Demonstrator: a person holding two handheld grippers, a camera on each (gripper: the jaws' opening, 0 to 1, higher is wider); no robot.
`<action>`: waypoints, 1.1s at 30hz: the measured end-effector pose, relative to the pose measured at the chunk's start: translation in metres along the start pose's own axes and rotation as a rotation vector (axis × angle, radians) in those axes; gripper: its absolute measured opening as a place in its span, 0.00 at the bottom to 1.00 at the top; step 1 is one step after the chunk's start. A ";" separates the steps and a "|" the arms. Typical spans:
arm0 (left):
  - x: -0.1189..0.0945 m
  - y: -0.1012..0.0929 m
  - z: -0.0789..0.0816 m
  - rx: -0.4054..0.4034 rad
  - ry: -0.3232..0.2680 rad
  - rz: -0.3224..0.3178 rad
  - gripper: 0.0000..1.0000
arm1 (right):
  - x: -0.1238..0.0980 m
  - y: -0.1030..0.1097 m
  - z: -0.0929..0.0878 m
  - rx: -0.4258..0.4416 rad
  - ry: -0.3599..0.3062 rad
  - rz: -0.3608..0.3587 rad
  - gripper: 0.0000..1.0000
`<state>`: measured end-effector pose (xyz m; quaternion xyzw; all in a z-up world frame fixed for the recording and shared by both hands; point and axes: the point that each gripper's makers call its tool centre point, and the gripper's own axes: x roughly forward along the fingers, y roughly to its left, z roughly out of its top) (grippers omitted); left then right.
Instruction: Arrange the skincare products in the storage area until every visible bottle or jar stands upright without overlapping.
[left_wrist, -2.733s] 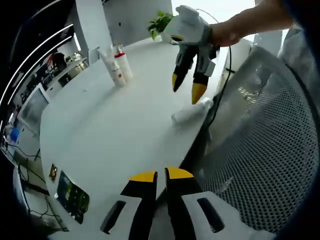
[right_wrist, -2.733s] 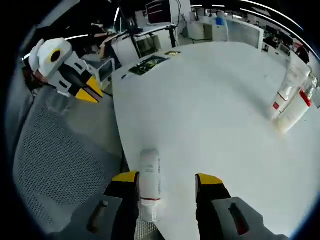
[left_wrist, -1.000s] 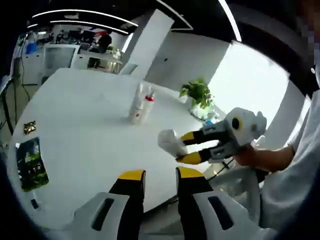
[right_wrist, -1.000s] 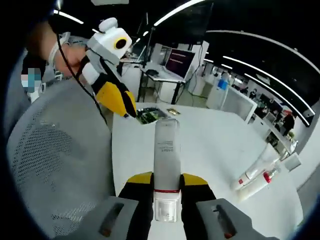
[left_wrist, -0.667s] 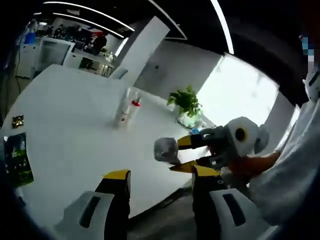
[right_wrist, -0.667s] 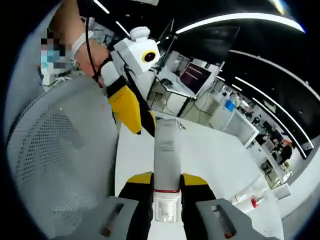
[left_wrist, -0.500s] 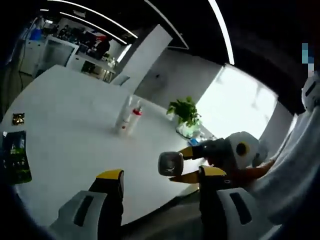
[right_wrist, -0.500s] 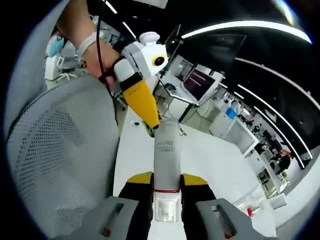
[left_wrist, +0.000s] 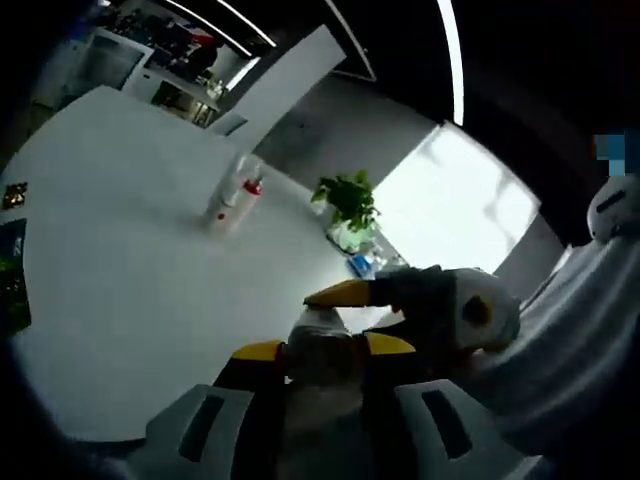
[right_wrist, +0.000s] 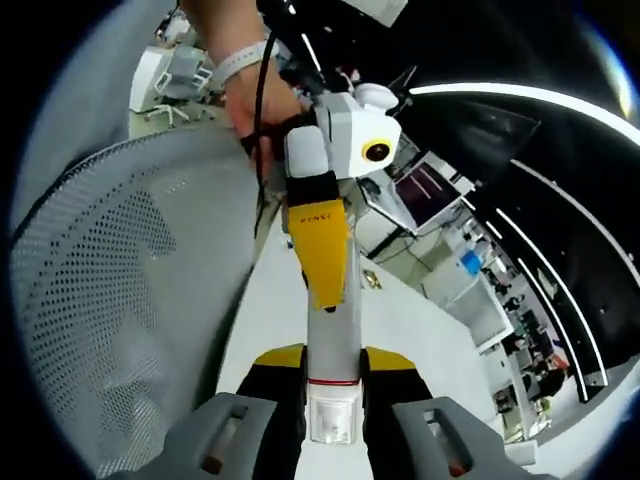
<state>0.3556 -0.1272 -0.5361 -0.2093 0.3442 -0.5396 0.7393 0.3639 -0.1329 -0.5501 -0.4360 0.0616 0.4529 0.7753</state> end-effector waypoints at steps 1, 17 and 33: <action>0.000 0.002 0.003 0.002 -0.013 0.012 0.22 | 0.000 0.000 0.000 -0.012 -0.001 0.002 0.13; 0.000 0.008 -0.011 0.110 0.070 0.047 0.20 | 0.009 0.018 -0.003 -0.063 0.022 0.077 0.13; -0.007 0.022 0.007 0.052 -0.022 0.135 0.19 | 0.012 0.007 -0.012 0.198 0.001 0.060 0.30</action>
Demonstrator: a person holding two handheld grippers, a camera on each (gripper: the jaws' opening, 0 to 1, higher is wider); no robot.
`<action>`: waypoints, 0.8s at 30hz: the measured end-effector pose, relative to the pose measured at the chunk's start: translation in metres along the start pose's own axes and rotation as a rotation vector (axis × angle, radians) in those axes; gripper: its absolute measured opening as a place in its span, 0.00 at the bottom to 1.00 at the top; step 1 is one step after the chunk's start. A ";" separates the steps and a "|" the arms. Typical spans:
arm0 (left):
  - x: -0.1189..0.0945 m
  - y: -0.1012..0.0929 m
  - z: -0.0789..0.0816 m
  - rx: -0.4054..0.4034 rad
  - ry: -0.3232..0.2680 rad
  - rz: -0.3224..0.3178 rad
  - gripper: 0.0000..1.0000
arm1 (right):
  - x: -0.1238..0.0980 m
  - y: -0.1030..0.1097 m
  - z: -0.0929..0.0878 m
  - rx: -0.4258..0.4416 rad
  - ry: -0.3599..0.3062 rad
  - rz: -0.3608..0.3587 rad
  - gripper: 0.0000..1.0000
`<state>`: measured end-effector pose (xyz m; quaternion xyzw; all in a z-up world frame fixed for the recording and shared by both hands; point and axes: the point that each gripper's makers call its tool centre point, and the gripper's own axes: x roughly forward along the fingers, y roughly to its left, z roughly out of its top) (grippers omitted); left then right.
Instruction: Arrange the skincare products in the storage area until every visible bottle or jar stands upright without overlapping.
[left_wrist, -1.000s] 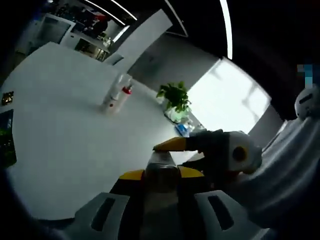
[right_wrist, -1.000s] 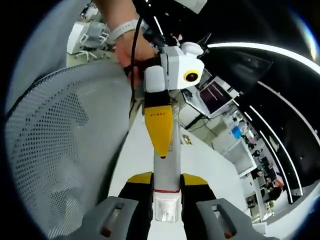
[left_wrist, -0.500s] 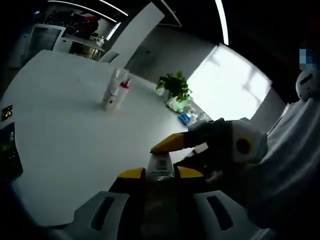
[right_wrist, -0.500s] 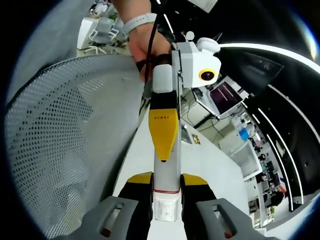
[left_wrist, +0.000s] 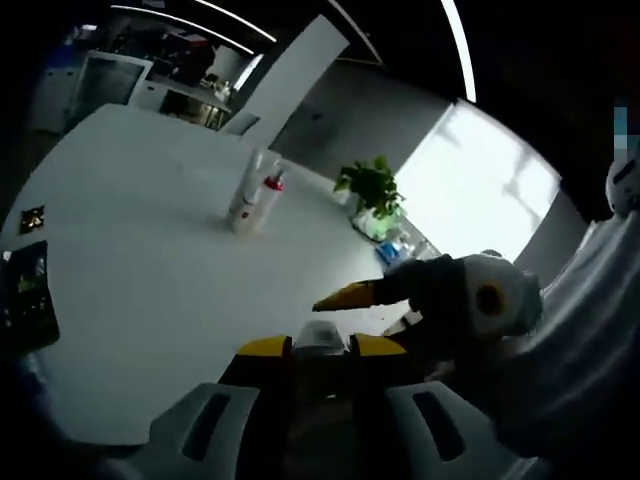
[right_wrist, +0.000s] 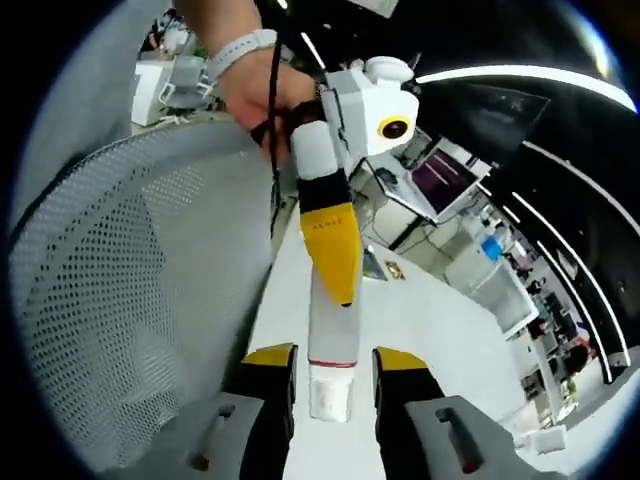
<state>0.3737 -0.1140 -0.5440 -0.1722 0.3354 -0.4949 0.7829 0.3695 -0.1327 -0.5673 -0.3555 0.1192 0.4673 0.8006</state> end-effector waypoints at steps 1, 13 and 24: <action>-0.002 0.003 0.004 0.000 -0.016 0.009 0.19 | 0.000 -0.001 -0.001 0.017 -0.001 -0.003 0.34; -0.009 0.013 0.023 0.039 -0.125 0.063 0.19 | -0.002 -0.015 -0.014 0.919 -0.163 0.088 0.62; -0.014 0.005 0.034 0.144 -0.181 0.047 0.19 | -0.006 -0.018 0.015 1.733 -0.480 0.401 0.69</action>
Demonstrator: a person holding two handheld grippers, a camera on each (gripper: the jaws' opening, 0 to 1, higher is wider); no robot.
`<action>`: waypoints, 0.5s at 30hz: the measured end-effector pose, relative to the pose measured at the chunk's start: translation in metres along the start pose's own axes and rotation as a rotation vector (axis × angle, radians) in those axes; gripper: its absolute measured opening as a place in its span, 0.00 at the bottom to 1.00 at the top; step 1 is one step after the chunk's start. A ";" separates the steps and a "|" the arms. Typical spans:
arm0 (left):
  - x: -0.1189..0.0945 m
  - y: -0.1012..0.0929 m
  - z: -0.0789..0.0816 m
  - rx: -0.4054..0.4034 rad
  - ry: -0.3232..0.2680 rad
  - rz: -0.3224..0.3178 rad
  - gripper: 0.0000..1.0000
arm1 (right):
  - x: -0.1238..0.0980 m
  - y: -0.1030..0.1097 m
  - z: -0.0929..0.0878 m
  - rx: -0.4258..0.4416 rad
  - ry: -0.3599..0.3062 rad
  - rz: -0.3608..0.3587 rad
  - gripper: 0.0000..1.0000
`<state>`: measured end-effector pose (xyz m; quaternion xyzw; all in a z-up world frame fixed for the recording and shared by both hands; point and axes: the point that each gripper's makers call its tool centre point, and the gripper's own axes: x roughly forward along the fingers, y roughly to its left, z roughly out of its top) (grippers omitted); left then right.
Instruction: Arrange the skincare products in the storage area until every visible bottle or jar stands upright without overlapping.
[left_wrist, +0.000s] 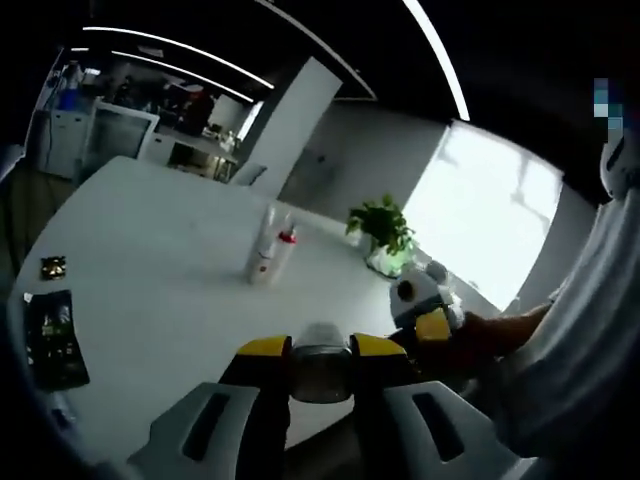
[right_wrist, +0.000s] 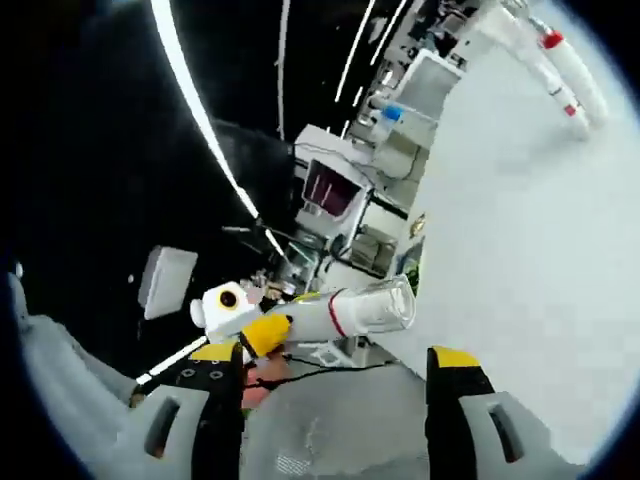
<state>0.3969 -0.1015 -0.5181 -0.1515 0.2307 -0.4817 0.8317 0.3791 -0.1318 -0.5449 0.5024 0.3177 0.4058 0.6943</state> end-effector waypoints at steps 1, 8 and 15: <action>0.001 -0.001 0.000 0.011 0.001 -0.005 0.19 | 0.001 0.002 0.001 0.061 -0.020 0.025 0.69; 0.006 -0.015 -0.008 0.104 0.036 -0.064 0.19 | 0.008 0.006 0.007 0.306 -0.084 0.104 0.47; 0.011 -0.032 -0.020 0.238 0.074 -0.121 0.19 | 0.002 -0.009 0.007 0.387 -0.121 0.094 0.22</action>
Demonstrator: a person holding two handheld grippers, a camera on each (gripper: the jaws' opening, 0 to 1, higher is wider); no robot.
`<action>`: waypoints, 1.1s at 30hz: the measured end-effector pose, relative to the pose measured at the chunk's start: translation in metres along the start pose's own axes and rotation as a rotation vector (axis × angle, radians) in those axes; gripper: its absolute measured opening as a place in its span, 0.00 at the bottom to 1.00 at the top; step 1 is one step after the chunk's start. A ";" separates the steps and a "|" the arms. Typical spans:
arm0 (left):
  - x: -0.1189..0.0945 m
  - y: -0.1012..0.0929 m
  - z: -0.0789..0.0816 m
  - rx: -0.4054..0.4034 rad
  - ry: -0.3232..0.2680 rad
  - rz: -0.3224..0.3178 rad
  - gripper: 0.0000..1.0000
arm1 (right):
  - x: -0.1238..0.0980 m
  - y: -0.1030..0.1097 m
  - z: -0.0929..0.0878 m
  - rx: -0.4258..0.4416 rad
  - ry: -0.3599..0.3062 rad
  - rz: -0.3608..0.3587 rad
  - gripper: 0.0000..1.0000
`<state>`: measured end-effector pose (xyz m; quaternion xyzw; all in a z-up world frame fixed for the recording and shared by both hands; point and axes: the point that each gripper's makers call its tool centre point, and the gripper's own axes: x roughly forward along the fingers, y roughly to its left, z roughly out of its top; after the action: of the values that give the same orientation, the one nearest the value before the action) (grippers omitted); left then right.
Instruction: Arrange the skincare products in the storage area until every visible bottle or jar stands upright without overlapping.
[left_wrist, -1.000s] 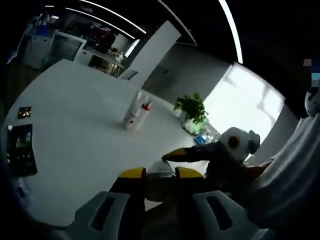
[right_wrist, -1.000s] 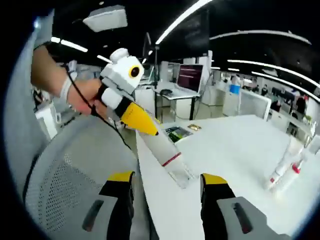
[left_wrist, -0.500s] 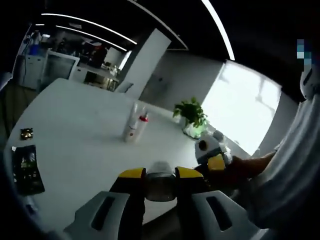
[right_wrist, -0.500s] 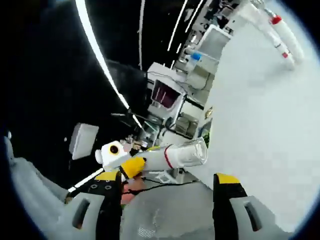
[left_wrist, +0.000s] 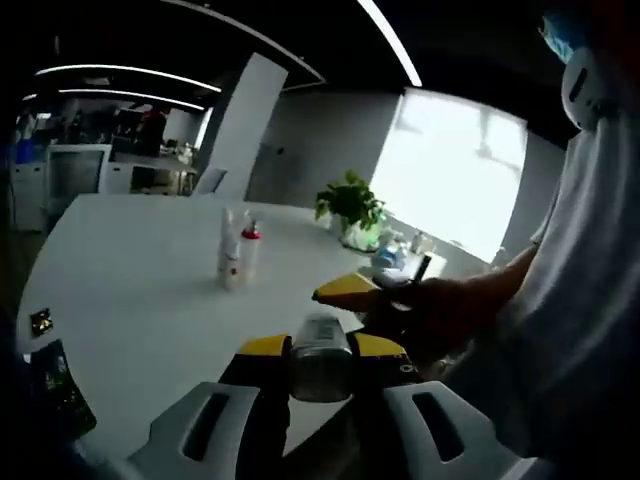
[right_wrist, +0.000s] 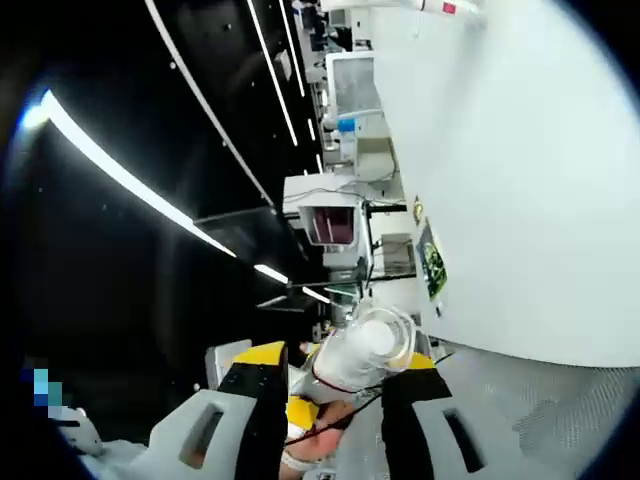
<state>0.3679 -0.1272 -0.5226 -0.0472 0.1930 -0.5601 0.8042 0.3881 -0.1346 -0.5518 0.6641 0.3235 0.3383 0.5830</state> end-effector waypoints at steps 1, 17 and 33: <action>0.000 0.000 -0.001 0.022 0.008 0.003 0.19 | 0.001 0.005 0.006 0.053 -0.033 0.020 0.20; -0.002 -0.013 0.007 -0.336 -0.023 -0.133 0.23 | 0.000 0.033 -0.012 -0.549 0.122 -0.001 0.15; -0.007 -0.040 0.000 -0.426 0.031 -0.315 0.23 | 0.007 0.061 -0.050 -0.760 0.267 0.138 0.15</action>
<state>0.3302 -0.1359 -0.5094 -0.2363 0.3092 -0.6258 0.6760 0.3532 -0.1076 -0.4860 0.3719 0.2029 0.5551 0.7158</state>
